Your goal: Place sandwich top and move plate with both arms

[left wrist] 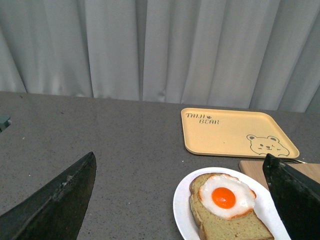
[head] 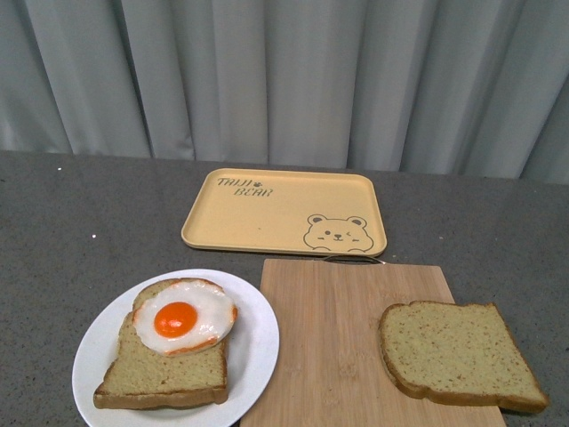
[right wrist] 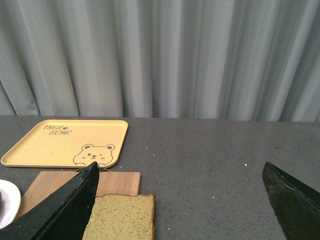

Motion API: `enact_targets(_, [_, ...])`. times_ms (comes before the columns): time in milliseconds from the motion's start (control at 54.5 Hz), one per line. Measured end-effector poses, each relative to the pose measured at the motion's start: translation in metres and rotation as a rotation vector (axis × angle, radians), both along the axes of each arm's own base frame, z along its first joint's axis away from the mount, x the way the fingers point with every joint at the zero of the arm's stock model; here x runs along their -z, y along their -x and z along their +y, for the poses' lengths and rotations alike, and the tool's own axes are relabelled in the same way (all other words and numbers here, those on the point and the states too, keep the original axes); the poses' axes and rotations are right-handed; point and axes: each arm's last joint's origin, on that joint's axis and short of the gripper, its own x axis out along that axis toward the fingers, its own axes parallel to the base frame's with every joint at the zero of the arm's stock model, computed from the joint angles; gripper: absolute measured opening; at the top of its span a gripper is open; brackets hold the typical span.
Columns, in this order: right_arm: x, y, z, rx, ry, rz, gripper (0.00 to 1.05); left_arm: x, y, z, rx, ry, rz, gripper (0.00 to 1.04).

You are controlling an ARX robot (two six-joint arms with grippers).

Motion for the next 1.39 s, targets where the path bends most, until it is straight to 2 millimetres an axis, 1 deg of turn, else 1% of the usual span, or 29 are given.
enact_targets(1394, [0.0, 0.0, 0.0, 0.0, 0.0, 0.0, 0.95, 0.0, 0.0, 0.0, 0.0, 0.0, 0.0, 0.98])
